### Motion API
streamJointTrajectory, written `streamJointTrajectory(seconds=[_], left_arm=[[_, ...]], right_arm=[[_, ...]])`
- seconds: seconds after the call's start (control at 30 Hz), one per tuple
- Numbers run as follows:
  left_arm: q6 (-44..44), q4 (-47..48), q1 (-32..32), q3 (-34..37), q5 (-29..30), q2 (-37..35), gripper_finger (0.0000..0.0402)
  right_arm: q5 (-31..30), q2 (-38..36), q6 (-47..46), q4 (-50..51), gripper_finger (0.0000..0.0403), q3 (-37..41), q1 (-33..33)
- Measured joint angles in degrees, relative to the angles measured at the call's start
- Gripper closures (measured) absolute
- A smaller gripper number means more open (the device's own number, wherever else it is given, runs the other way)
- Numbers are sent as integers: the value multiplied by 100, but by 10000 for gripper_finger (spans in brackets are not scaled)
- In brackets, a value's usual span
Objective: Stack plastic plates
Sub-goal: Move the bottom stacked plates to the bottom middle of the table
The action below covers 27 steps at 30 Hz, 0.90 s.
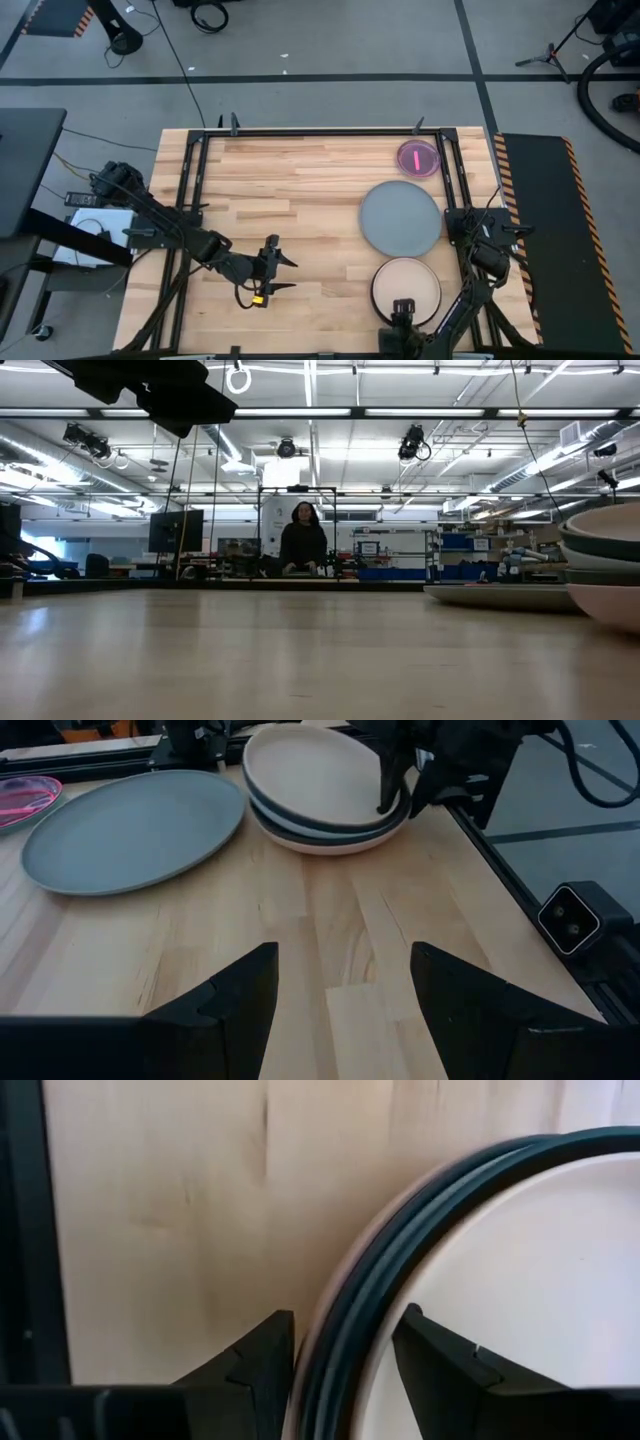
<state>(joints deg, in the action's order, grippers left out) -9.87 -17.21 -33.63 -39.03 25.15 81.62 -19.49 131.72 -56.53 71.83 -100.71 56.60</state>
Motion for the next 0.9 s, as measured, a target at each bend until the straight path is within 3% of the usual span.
streamJointTrajectory(seconds=[0.33, 0.53, 0.9], left_arm=[[-20, 97, 0, 0, -2, 0, 169], [-151, 264, 2, 0, -2, 0, 169], [-275, 391, 2, 0, -9, -2, 169]], right_arm=[[-108, 0, 12, -5, 236, -22, -15], [-476, -1, 195, -493, 237, -28, -149], [-735, -24, 2279, -1784, 237, 74, -622]])
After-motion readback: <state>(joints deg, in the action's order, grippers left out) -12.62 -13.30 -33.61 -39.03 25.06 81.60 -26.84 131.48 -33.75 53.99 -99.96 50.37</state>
